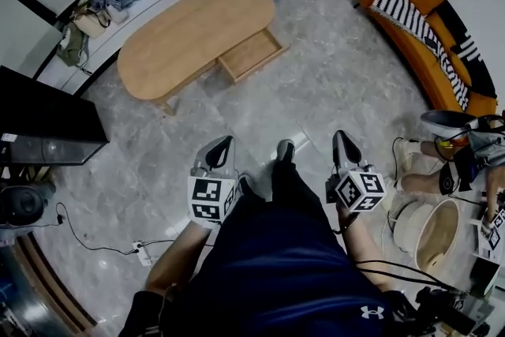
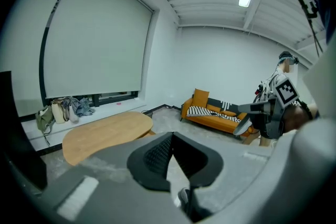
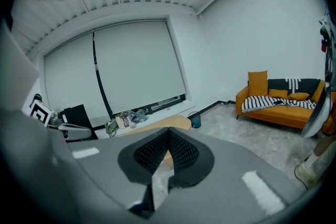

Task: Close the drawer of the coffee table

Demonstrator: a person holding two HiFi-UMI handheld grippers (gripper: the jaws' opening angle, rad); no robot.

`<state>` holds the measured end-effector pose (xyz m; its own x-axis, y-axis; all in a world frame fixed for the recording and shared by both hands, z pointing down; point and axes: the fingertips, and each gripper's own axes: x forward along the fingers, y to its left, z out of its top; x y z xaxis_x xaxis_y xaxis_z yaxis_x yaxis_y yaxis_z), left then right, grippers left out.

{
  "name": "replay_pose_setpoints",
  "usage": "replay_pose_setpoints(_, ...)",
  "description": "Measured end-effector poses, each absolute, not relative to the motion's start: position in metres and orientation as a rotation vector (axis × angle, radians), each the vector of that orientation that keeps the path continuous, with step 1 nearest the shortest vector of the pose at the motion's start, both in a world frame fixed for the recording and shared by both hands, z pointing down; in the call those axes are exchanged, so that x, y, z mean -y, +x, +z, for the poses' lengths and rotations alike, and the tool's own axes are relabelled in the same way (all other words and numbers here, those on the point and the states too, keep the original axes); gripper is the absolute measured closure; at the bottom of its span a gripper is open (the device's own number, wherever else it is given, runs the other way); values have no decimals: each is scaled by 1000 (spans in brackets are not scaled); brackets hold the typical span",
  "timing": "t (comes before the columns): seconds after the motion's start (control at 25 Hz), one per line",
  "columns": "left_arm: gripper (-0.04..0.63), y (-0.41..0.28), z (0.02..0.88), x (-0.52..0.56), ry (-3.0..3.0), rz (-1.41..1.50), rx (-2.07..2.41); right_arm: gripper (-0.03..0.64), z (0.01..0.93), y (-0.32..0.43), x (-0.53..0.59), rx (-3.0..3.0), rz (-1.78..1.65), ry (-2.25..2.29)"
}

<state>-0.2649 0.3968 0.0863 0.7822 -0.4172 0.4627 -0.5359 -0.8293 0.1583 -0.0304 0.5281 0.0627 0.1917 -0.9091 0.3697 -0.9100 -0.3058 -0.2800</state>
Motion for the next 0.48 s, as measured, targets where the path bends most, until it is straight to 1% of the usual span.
replay_pose_setpoints(0.16, 594, -245, 88, -369, 2694, 617, 746, 615, 74, -20, -493, 1885, 771, 2387)
replay_pose_setpoints(0.48, 594, -201, 89, -301, 2656, 647, 863, 615, 89, 27, -396, 2011, 817, 2268)
